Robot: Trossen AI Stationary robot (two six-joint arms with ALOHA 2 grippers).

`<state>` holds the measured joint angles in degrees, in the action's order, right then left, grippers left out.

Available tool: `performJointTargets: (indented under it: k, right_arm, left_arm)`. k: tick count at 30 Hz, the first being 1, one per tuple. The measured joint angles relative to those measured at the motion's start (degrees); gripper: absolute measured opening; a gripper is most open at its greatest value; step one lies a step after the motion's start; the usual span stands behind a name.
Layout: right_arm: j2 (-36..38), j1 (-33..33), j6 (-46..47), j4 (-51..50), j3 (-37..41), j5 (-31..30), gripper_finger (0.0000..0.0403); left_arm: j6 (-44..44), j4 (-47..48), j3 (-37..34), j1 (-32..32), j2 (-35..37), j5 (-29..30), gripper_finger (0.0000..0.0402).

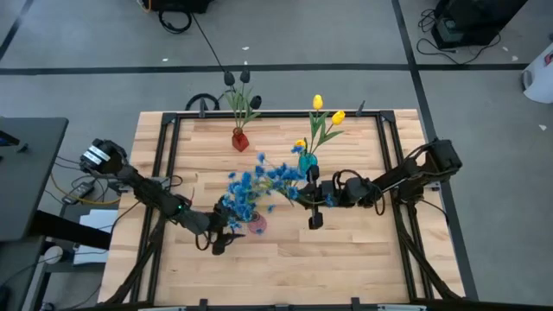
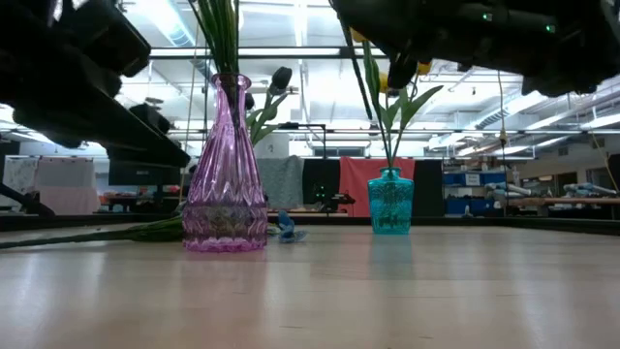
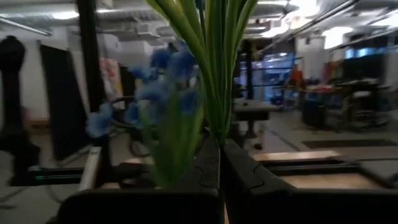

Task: Sort flowers into vase by color
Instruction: Put the right blue flowers into the violet vase

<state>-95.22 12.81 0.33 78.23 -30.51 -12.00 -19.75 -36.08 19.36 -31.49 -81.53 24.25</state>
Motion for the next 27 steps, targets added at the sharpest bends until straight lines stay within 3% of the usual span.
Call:
performJointTargets:
  k: [5,10,15,27]
  right_arm:
    - [-6.5,1.3,1.8,3.7,-2.2,2.5,0.0010]
    - [-13.7,3.3,-1.3,11.6,-6.0,3.0,0.0010]
    - [-17.8,4.7,-5.9,11.3,-11.0,3.2,0.0010]
    - [-18.1,4.6,-11.1,11.3,-15.1,6.3,0.0010]
  left_arm:
    - [-1.6,-6.2,0.0,-1.3,-5.4,1.3,0.0238]
    - [-1.6,-14.5,0.1,-1.3,-11.2,2.0,0.0239]
    - [0.1,-18.2,0.1,-1.2,-13.6,5.0,0.0244]
    - [8.9,-25.8,0.1,0.9,-12.9,10.3,0.0275]
